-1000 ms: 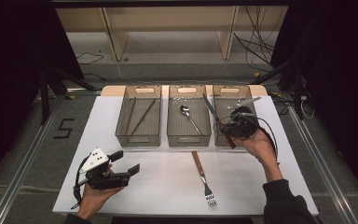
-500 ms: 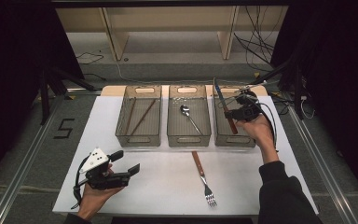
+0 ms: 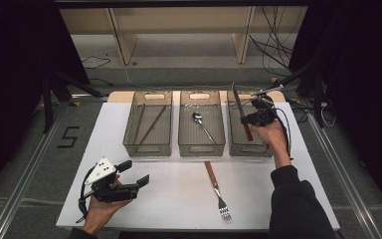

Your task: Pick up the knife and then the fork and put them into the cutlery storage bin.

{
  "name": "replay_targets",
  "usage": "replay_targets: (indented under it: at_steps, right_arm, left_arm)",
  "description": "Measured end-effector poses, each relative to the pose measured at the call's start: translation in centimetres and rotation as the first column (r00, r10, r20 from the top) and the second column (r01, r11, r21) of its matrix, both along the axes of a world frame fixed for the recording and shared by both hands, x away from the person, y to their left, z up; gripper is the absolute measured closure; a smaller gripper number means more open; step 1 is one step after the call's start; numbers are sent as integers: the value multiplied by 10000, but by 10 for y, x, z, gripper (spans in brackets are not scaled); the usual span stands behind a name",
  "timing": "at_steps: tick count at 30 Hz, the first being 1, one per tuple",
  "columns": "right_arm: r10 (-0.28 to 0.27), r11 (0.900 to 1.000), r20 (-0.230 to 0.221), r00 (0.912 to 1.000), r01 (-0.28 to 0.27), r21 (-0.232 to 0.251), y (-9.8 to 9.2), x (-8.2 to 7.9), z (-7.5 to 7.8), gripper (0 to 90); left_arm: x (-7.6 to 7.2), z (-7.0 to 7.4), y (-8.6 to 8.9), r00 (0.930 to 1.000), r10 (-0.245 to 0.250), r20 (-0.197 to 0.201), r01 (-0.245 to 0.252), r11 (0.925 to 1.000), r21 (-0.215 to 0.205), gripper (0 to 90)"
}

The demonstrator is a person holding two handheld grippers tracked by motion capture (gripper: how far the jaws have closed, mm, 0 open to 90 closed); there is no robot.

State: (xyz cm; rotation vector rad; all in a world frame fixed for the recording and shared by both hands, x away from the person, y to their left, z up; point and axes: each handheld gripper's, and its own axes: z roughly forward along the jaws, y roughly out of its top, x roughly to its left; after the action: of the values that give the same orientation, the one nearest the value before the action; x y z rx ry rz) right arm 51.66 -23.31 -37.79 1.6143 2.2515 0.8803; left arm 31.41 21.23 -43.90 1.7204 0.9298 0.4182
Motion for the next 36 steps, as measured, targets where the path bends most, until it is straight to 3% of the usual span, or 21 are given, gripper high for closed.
replay_targets:
  at_steps: [23, 26, 30, 36]
  right_arm:
    - [-801, 9968, -746, 9940, 805, 25, 4, 10, -22, 757]
    - [-805, 9962, -893, 9927, 831, 252, 3, 12, -22, 606]
    - [-600, 9965, -470, 9971, 625, 546, 4, 6, -13, 538]
    - [536, 9950, 359, 9979, -564, 819, 14, -14, 2, 471]
  left_arm:
    - [0, 0, 0, 10000, -27, 24, 27, 10000, 21, 153]
    - [0, 0, 0, 10000, -26, 18, 26, 10000, 17, 153]
    - [0, 0, 0, 10000, -15, -7, 15, 10000, 2, 153]
    - [0, 0, 0, 10000, -12, 15, 12, 10000, 5, 153]
